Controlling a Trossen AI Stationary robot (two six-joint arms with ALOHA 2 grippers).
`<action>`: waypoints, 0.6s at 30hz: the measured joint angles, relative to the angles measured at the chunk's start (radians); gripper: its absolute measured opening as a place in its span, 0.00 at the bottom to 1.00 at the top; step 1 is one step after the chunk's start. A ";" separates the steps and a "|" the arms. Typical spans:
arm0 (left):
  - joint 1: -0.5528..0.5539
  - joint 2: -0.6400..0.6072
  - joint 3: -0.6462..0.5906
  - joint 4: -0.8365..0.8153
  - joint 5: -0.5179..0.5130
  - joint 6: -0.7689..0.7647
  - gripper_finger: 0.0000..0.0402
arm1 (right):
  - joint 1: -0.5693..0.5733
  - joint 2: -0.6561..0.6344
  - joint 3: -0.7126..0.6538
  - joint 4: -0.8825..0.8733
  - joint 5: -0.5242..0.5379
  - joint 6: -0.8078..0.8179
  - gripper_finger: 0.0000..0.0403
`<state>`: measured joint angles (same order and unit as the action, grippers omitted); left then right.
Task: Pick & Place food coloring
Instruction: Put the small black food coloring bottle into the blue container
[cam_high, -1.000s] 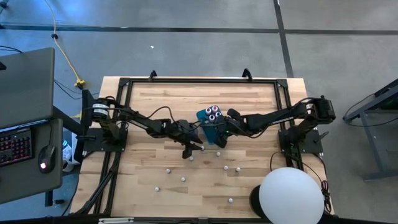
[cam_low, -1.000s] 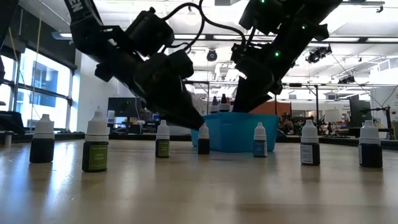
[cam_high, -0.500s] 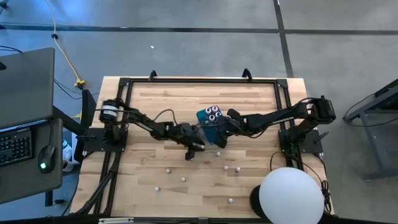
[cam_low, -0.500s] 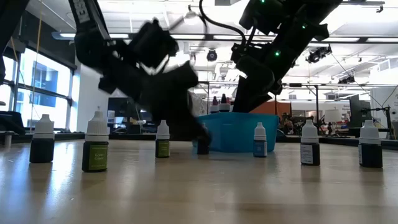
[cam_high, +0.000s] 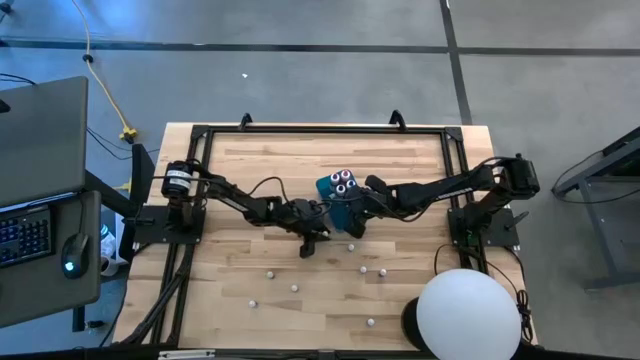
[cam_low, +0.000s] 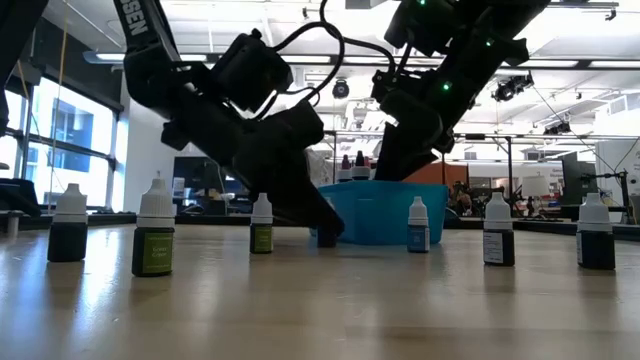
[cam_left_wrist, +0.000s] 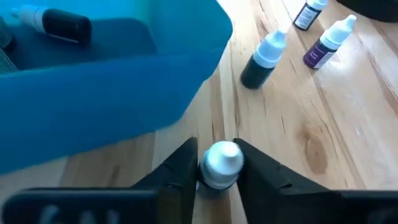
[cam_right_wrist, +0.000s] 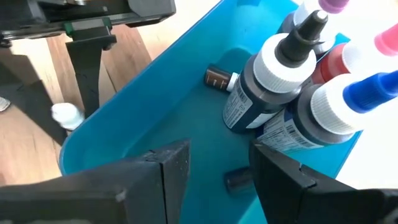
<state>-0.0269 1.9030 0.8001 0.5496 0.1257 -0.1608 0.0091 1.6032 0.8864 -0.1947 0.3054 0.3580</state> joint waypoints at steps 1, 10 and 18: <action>0.000 0.000 0.000 0.002 0.000 0.000 0.19 | 0.000 0.000 0.000 0.000 -0.002 0.000 0.39; 0.000 -0.140 0.000 -0.009 0.051 -0.027 0.17 | 0.000 0.000 0.000 -0.005 -0.054 0.000 0.39; 0.062 -0.260 0.001 -0.006 -0.115 0.007 0.24 | 0.015 -0.022 0.000 -0.037 -0.090 0.000 0.33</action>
<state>0.0348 1.6435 0.8012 0.5435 0.0111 -0.1539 0.0237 1.5811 0.8864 -0.2320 0.2154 0.3575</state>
